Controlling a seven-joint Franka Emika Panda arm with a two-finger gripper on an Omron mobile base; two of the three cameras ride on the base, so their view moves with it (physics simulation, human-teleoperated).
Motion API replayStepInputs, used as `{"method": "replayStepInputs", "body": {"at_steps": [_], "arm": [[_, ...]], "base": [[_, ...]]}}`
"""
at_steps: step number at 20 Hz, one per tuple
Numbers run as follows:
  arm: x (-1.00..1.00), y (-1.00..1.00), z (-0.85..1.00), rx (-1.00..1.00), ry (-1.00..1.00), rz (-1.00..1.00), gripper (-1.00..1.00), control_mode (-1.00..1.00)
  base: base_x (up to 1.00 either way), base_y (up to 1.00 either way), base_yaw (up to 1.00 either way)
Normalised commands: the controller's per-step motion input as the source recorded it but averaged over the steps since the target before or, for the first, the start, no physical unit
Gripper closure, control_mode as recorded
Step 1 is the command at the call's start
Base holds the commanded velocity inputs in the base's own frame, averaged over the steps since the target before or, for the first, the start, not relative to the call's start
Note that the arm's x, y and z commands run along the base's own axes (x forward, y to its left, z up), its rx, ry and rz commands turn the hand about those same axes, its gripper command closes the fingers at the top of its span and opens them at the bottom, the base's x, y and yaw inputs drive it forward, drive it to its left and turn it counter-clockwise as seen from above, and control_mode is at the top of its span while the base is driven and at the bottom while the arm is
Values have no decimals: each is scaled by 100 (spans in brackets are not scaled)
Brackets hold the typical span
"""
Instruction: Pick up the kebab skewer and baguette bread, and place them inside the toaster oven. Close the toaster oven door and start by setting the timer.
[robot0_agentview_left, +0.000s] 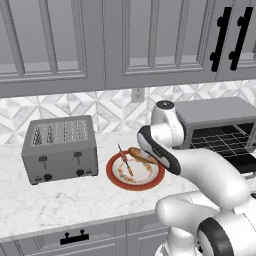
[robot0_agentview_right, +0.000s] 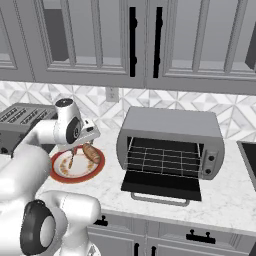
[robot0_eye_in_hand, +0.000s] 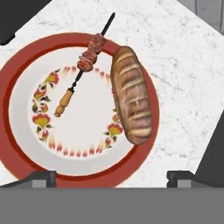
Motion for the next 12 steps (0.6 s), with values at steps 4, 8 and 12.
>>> {"method": "replayStepInputs", "body": {"at_steps": [4, 8, 12], "arm": [[52, 0, -39, 0, 0, 0, -100, -100], [57, 0, -41, 0, 0, 0, -100, -100], [43, 6, -40, 0, 0, 0, -100, -100]], "base": [[0, 0, 0], [0, 0, 0], [0, 0, 0]]}}
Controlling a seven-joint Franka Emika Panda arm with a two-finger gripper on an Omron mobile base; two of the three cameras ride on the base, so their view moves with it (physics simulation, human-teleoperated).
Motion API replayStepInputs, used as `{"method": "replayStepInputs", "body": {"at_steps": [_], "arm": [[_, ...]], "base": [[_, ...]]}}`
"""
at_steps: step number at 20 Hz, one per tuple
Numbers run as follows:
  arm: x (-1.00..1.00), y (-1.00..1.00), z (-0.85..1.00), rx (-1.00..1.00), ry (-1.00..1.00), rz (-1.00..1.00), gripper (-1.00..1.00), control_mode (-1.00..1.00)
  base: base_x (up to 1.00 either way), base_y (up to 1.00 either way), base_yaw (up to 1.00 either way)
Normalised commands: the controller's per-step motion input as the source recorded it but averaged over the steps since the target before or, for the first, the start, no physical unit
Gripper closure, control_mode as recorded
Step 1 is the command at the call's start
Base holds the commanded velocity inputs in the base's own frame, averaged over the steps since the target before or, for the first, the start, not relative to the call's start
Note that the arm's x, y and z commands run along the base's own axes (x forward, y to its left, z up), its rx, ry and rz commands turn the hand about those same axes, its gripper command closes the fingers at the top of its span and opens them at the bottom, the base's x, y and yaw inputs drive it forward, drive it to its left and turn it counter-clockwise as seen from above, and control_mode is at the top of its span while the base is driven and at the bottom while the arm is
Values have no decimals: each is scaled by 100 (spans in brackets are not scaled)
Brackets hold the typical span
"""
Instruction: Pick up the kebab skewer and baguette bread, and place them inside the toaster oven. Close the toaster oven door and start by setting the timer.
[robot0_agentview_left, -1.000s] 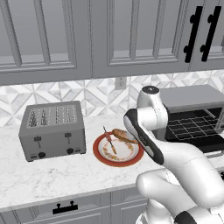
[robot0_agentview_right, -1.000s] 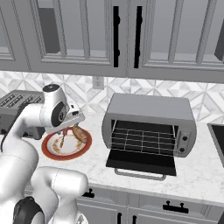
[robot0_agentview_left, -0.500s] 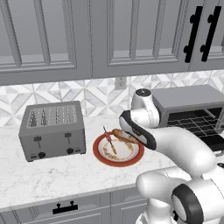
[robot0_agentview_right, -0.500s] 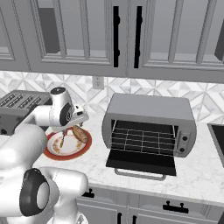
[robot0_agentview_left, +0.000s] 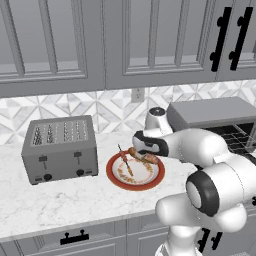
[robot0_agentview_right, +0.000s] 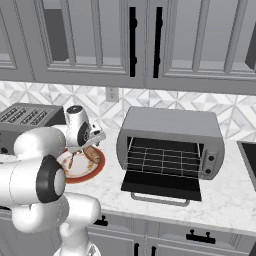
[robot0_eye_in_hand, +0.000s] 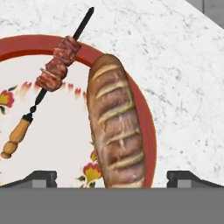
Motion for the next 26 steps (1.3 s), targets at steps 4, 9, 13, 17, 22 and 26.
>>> {"method": "replayStepInputs", "body": {"at_steps": [4, 9, 13, 17, 22, 26], "arm": [[35, 14, -37, 0, 0, 0, -100, -100], [1, 1, -21, 0, 1, 0, -100, -100], [0, 0, -19, 0, 0, 0, -100, -100], [0, 0, -20, 0, 0, 0, -100, -100], [0, 0, -12, 0, 0, 0, -100, -100], [0, 0, -5, 0, 0, 0, -100, -100]], "base": [[0, 0, 0], [0, 0, 0], [0, 0, 0], [0, 0, 0], [0, 0, 0], [0, 0, 0]]}}
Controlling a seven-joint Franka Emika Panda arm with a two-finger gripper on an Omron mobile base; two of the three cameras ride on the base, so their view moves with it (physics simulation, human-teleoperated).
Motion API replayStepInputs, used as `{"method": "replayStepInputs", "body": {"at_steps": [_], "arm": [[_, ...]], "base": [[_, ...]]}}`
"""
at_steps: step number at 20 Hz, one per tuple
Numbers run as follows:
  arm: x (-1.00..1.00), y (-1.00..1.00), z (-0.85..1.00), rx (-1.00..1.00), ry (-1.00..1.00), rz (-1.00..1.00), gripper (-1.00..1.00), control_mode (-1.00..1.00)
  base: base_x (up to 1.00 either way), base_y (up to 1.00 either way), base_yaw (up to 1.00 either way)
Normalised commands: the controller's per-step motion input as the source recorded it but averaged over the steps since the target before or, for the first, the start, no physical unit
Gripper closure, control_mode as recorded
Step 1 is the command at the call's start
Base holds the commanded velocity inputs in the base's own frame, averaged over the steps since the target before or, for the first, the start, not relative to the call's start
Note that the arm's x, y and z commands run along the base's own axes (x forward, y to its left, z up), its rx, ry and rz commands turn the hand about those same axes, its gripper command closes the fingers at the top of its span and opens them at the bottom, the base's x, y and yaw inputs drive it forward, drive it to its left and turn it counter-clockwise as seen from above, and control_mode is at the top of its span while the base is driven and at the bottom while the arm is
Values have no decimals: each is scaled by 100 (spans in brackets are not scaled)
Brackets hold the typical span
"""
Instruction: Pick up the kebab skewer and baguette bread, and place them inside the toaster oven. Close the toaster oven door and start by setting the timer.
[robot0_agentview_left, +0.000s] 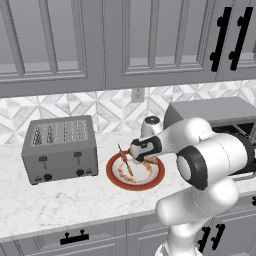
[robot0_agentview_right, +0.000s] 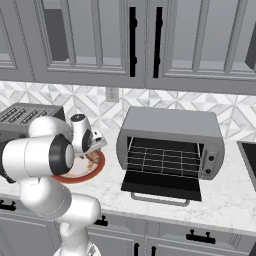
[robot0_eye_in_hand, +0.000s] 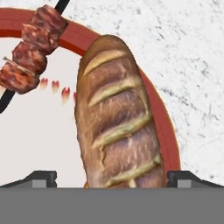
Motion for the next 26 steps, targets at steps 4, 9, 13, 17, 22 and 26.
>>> {"method": "replayStepInputs", "body": {"at_steps": [4, 9, 13, 17, 22, 26], "arm": [[3, 0, -11, 0, 0, 0, -100, -100], [2, 0, -5, 0, 0, 0, 100, -100], [0, 0, 0, 0, 0, 0, 100, -100], [0, 0, 0, 0, 0, 0, 100, -100], [-8, -4, 37, 0, 1, -2, 100, -100], [-26, -5, 79, 1, 3, -8, 100, -100]], "base": [[0, 0, 0], [0, 0, 0], [0, 0, 0], [0, 0, 0], [0, 0, 0], [0, 0, 0]]}}
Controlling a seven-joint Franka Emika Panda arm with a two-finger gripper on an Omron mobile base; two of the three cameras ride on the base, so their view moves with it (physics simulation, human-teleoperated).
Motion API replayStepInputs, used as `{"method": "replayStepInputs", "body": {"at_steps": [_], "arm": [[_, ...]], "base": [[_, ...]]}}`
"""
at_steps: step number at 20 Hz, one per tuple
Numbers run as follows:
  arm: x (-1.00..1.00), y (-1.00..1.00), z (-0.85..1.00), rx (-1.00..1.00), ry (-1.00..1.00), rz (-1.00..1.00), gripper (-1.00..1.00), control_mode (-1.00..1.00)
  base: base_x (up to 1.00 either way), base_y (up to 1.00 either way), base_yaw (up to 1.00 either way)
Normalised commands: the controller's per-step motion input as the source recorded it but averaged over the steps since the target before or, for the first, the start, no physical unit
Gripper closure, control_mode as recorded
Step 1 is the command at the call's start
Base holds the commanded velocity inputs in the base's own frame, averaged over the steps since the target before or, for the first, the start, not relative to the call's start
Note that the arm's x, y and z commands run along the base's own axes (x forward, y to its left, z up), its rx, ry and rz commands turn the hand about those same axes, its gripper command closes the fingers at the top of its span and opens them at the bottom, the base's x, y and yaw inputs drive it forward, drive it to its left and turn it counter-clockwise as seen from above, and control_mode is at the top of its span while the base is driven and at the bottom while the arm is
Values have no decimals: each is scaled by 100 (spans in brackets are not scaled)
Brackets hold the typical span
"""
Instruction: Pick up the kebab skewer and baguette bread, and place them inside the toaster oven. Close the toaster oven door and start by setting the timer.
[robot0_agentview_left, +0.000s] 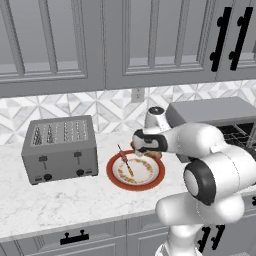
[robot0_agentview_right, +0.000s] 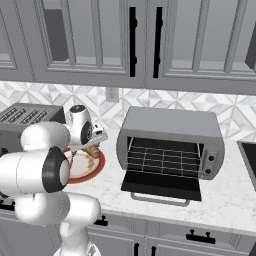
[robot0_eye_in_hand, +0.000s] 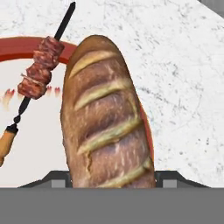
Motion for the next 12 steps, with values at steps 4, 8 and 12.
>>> {"method": "replayStepInputs", "body": {"at_steps": [4, 8, 12], "arm": [[-41, -4, 69, 1, 5, -13, 100, -100], [-51, -28, 67, 1, 2, -7, 100, -100], [-74, -43, 52, 0, 0, -3, 100, -100]], "base": [[0, 0, 0], [0, 0, 0], [0, 0, 0]]}}
